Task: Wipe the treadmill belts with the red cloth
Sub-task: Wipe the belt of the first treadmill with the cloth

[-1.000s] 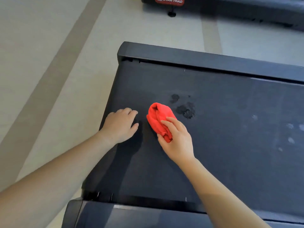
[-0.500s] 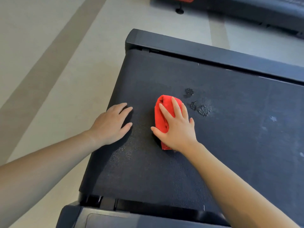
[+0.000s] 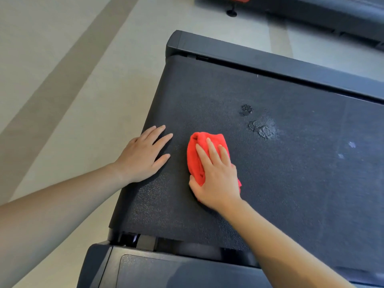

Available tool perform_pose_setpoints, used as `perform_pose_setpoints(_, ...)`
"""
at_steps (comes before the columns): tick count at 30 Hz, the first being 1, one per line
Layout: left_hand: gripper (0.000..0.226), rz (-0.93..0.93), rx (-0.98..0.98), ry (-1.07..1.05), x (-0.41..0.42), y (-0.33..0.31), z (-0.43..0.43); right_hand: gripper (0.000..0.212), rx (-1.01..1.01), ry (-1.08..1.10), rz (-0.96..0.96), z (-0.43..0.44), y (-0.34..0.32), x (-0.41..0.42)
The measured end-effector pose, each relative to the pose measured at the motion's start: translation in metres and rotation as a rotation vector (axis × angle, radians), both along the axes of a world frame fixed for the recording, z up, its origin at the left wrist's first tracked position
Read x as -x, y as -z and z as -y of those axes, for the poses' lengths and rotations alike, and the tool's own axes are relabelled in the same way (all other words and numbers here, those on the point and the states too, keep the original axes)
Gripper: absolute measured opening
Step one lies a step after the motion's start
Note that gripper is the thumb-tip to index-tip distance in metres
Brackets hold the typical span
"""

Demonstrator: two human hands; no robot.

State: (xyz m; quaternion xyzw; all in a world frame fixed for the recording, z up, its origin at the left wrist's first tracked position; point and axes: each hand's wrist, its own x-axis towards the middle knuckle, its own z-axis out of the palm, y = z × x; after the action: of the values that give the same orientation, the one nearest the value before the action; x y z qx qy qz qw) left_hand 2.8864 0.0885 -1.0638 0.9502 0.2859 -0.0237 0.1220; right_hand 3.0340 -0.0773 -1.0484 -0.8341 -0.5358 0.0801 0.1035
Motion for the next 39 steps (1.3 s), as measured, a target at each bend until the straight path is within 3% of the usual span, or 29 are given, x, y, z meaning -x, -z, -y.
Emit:
perform_pose_setpoints(7, 0.061, -0.054, 0.044, -0.016, 0.025, -0.005, 0.012, 0.072, 0.028, 0.121, 0.012, -0.050, -0.007, -0.012)
perform_pose_setpoints(15, 0.062, -0.082, 0.080, 0.002, 0.038, -0.014, 0.011, 0.074, 0.004, 0.051, 0.030, 0.004, -0.002, 0.063)
perform_pose_setpoints(24, 0.063, -0.148, 0.096, -0.028, 0.064, -0.021, 0.012, 0.070, 0.048, 0.127, 0.025, -0.056, -0.008, 0.037)
perform_pose_setpoints(32, 0.063, -0.145, 0.093, -0.026, 0.063, -0.020, 0.009, 0.074, 0.040, 0.080, 0.029, -0.003, -0.003, 0.094)
perform_pose_setpoints(39, 0.062, -0.190, 0.101, -0.073, 0.080, -0.018, 0.003, 0.072, 0.058, 0.140, 0.007, -0.019, -0.004, 0.095)
